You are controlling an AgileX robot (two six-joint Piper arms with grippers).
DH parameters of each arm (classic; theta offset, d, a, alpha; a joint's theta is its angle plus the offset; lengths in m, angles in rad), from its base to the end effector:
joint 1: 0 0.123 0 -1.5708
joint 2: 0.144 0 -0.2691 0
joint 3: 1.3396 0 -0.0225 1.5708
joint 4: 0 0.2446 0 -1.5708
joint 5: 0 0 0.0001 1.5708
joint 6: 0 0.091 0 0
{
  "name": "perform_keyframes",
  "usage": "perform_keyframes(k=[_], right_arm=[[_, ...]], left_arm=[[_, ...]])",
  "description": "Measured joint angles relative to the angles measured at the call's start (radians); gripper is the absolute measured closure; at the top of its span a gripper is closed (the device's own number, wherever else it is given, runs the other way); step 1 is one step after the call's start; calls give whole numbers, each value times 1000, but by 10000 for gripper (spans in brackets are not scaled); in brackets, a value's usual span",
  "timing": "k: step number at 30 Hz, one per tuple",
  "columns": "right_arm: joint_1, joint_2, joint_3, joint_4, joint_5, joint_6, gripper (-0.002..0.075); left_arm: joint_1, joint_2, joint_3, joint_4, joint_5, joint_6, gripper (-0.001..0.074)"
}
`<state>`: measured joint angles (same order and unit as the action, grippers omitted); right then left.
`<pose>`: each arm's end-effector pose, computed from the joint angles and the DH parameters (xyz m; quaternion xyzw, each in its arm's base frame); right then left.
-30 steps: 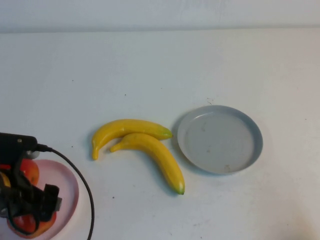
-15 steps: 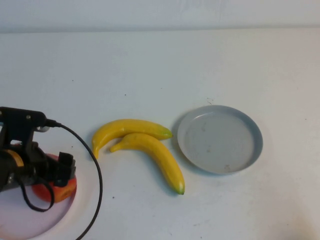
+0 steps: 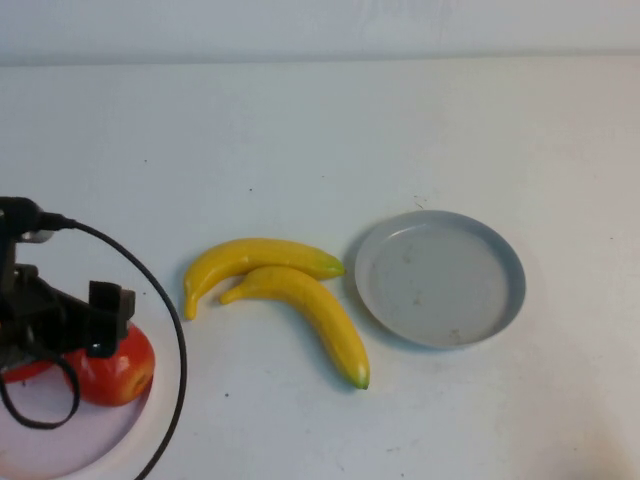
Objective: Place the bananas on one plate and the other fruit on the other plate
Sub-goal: Put one type of fruit in the left plate, then put another type of fruit in the right plate
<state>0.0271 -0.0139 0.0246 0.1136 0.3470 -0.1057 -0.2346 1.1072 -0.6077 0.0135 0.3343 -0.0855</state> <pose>0.0629 0.0052 0.1748 -0.0220 0.7950 0.0239 0.6057 0.2095 -0.0497 0.2392 0.0732 0.9133 -0.0593 0.3961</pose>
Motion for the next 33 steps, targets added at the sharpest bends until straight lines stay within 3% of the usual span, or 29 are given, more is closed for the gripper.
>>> perform_keyframes(k=[4,6,10,13,20,27,33], right_arm=[[0,0,0,0,0,0,743],[0,0,0,0,0,0,743],[0,0,0,0,0,0,743],[0,0,0,0,0,0,743],[0,0,0,0,0,0,743],[0,0,0,2,0,0,743],[0,0,0,4,0,0,743]], left_arm=[[0,-142,0,-69,73,0,118],[0,-217,0,-87,116,0,238],[0,-346,0,-96,191,2,580],[0,-440,2,-98,218,8,687],[0,-683,73,-98,219,21,730],[0,-758,136,-64,234,31,731],[0,-758,261,-53,6,85,732]])
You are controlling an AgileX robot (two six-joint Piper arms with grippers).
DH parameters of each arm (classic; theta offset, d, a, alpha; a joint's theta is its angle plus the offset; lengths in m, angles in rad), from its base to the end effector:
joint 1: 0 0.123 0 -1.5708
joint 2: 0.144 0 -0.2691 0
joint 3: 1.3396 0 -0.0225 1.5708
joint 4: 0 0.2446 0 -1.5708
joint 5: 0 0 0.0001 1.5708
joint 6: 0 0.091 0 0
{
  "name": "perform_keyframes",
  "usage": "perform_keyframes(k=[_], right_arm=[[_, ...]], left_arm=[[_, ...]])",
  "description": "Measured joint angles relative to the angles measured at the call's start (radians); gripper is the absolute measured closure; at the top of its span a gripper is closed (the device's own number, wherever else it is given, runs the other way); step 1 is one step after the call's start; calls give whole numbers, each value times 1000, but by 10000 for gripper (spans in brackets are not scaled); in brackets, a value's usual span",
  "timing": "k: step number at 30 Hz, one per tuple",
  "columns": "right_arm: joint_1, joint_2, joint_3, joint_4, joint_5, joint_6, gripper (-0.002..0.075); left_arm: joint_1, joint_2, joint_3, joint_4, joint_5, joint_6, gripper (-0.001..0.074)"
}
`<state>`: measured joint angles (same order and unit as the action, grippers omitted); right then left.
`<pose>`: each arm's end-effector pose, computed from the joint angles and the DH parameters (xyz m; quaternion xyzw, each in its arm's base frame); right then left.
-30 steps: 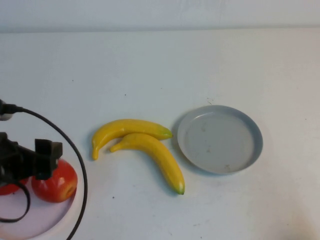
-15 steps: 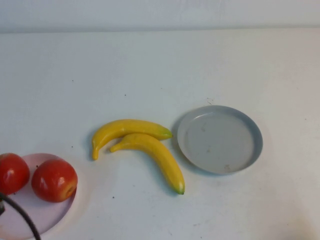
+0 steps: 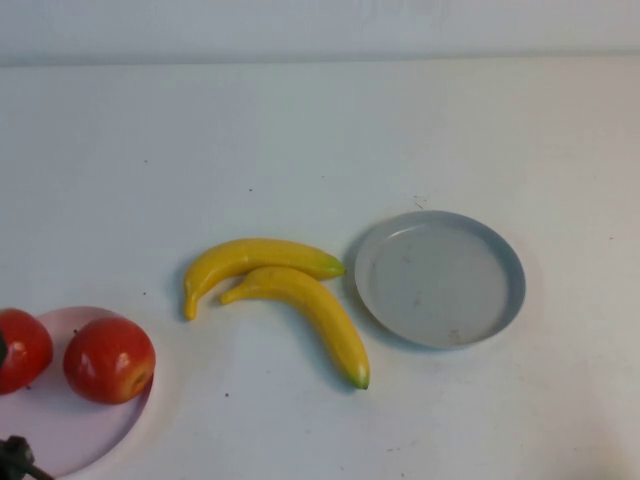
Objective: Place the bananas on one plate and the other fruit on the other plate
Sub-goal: Put another type of fruit in the right plate
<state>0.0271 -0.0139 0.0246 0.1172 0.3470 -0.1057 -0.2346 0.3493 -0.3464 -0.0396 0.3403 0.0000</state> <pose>0.0629 0.0053 0.1748 -0.0210 0.7950 0.0254 0.6057 0.0900 -0.0228 0.2703 0.0820 0.7872 -0.0880 0.6048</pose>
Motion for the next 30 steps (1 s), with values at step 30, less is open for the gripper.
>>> perform_keyframes(k=[30], right_arm=[[0,0,0,0,0,0,743]], left_arm=[[156,-360,371,27,-118,15,733]])
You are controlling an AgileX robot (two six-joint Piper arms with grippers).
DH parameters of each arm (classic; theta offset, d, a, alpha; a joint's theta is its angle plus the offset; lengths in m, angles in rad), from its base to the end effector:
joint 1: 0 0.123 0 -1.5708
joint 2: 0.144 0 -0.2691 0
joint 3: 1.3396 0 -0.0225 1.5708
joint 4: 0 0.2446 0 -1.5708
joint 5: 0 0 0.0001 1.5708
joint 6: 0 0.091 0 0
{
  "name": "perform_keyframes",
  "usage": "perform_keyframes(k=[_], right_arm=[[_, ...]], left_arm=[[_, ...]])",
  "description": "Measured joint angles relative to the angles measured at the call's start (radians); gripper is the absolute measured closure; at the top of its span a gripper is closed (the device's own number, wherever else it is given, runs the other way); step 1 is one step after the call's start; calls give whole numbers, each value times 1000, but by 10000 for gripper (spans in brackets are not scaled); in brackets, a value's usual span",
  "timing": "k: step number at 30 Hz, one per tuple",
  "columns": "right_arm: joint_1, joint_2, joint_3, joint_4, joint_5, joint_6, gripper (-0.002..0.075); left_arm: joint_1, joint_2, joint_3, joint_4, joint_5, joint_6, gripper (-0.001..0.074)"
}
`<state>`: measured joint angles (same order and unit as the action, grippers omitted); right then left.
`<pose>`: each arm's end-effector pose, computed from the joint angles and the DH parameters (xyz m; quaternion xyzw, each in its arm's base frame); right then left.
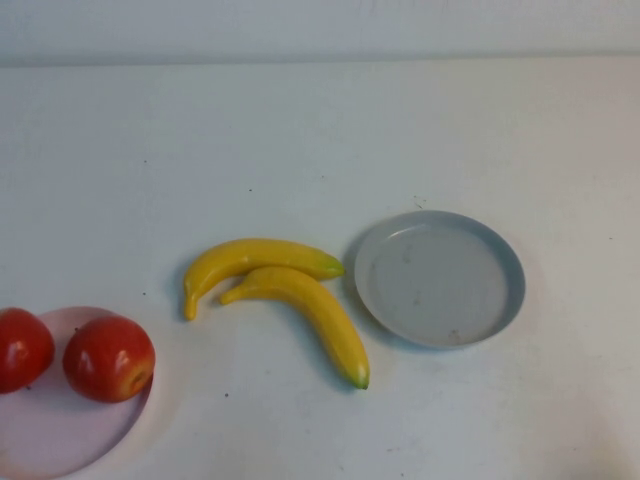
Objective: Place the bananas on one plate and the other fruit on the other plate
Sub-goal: Put another type of fruit in the right plate
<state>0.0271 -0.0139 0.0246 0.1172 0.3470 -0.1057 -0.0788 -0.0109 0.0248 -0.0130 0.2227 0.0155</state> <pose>0.0629 0.0053 0.1748 -0.0210 0.7950 0.0254 0.6057 0.0653 -0.0054 0.1854 0.0319 0.7572 -0.0259 0.6519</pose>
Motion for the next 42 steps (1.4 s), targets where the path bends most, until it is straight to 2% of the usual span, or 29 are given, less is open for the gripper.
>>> perform_keyframes(k=[8,36,42], right_arm=[[0,0,0,0,0,0,743],[0,0,0,0,-6,0,743],[0,0,0,148,-163,0,743]], left_arm=[[0,0,0,6,148,2,733],[0,0,0,6,152,2,733],[0,0,0,6,152,2,733]])
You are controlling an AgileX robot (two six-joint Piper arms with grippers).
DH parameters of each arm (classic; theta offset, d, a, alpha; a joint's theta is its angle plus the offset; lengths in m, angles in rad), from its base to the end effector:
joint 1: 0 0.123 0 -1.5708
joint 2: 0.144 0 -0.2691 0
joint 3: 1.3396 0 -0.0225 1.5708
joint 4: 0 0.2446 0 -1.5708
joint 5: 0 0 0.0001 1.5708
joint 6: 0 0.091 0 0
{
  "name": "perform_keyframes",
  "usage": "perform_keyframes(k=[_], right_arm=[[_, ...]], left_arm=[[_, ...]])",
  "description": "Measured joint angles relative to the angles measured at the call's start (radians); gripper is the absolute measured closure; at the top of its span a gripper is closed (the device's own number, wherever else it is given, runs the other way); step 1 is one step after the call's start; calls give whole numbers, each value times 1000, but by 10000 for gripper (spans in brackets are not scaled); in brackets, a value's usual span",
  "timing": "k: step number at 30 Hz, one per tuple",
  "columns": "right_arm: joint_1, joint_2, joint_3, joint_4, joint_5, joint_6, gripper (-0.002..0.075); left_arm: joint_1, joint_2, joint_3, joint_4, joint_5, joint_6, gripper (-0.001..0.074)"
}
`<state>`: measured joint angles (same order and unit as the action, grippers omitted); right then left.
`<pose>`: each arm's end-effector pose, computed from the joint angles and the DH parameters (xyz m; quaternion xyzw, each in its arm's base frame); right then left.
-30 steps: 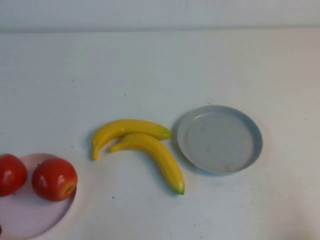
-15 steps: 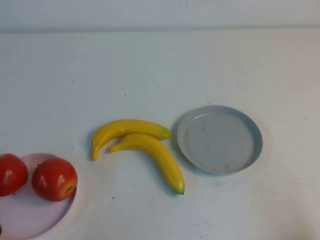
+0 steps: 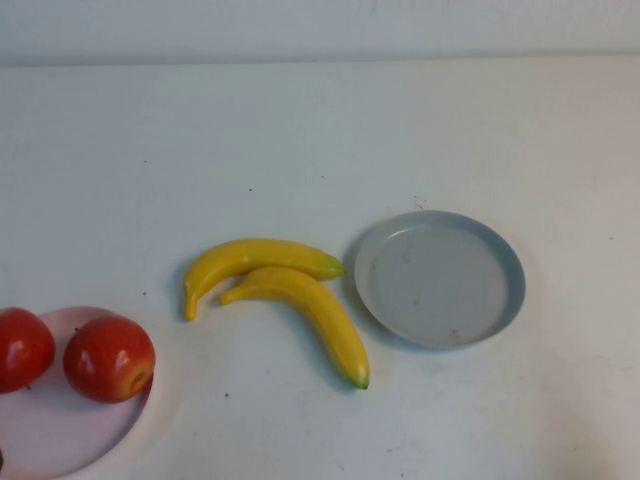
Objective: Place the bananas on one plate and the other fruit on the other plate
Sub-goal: Put another type of fruit in the right plate
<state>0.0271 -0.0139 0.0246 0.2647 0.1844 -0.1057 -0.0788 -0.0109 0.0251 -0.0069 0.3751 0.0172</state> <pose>0.0656 0.0062 0.1897 0.0313 0.7414 0.0786 0.6657 0.0622 -0.0051 0.1718 0.0368 0.8046 -0.0212 0.5923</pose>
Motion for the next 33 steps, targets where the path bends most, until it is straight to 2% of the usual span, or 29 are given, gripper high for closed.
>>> perform_keyframes(k=[5,10,16,23,29,33], right_arm=[[0,0,0,284,-99,12,743],[0,0,-13,403,-52,19,743],[0,185,-242,415,222,-3,743],[0,575,-530,407,552,-182,743],[14,869,-722,399,655,-301,743],[134,1062,-842,388,645,-324,743]], left_arm=[[0,0,0,0,0,0,733],[0,0,0,7,0,0,733],[0,0,0,7,0,0,733],[0,0,0,7,0,0,733],[0,0,0,0,0,0,733],[0,0,0,7,0,0,733]])
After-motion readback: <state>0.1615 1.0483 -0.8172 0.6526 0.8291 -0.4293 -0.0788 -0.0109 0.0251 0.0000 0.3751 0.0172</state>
